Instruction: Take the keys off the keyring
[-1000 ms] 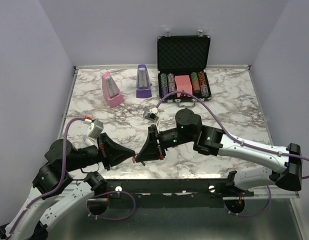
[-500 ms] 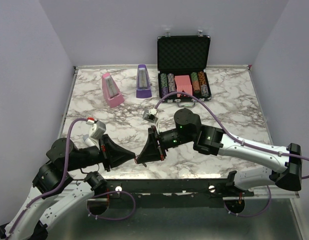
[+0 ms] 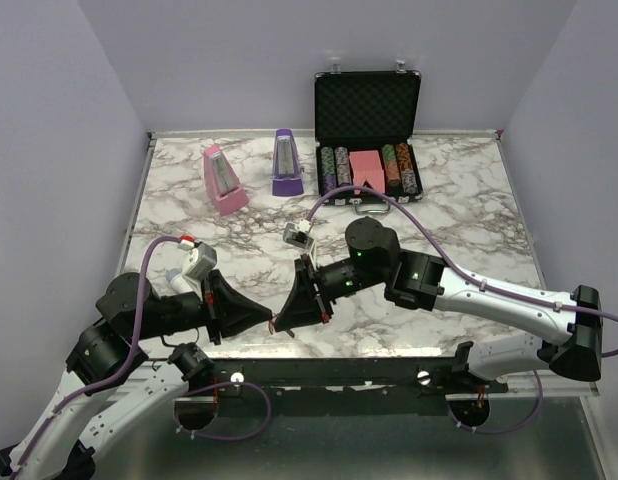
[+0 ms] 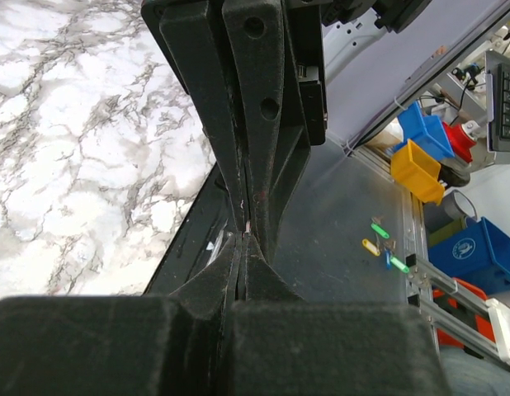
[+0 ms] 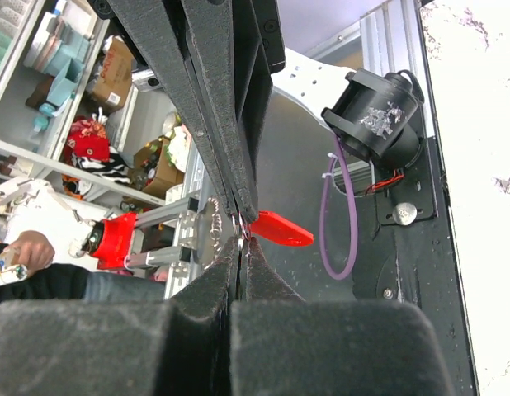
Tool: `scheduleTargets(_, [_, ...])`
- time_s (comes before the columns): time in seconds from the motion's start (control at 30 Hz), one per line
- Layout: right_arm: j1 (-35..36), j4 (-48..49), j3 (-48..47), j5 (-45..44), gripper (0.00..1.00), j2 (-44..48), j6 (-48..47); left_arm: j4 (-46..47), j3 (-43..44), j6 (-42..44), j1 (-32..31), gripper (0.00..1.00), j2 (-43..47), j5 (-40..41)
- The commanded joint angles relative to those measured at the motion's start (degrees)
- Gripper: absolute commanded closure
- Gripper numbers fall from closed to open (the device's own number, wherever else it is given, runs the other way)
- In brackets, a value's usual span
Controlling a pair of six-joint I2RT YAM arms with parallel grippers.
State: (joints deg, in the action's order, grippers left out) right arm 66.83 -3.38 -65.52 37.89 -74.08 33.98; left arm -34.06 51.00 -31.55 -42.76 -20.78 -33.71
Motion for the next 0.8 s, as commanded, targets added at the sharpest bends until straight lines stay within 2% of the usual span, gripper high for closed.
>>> scheduleTargets(0.0, [0.4, 2.2, -2.5, 0.3, 0.99, -0.7, -0.1, -4.6, 0.3, 1.6, -0.1, 1.0, -1.8, -4.4])
scheduleTargets(0.4, [0.6, 0.7, -3.4, 2.5, 0.99, -1.9, 0.1, -11.8, 1.3, 6.3, -0.1, 1.0, -3.3, -5.6])
scheduleTargets(0.77, [0.9, -1.3, -4.7, 3.2, 0.99, -3.4, -0.5, -12.8, 0.3, 7.6, -0.1, 1.0, -4.0, -6.7])
